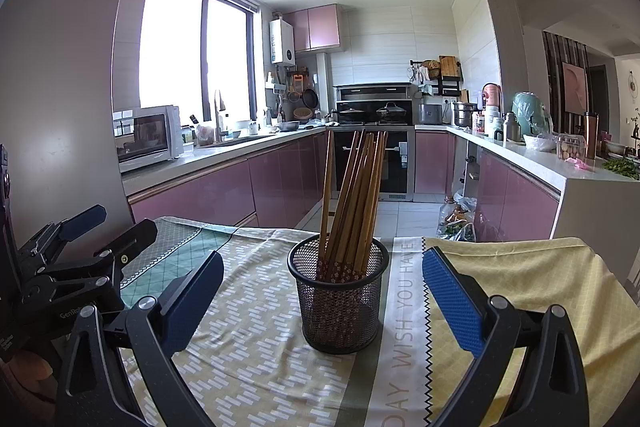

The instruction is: Organize utensils

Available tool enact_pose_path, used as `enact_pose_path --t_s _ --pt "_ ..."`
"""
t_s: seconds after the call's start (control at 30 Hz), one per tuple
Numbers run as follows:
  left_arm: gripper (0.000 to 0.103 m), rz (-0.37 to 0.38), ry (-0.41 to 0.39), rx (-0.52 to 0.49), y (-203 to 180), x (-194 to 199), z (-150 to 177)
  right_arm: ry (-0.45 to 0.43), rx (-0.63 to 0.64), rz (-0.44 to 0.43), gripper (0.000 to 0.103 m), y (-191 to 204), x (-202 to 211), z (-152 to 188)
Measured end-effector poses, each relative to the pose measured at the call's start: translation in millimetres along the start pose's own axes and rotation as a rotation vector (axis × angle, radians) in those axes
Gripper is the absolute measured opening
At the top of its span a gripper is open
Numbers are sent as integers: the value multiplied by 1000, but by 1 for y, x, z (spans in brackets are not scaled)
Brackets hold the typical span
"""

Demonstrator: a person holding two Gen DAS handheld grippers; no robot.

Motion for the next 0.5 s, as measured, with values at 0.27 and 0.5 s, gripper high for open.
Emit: enact_pose_path --t_s 0.27,0.5 --pt "98 2 1 -1 -1 0 0 1 -3 0 96 -1 0 -1" --pt "98 1 2 -3 -1 -1 1 0 -3 -2 96 -1 1 -1"
Point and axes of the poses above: each gripper's, at about its wrist camera, not at the fingertips, and x roughly against the way its jaws point, y to its left, z to its underside, the point moved 3 cm from there along -x, roughly the way its jaws point, and after that the axes turned 10 degrees about -z, right-handed, at the moved point
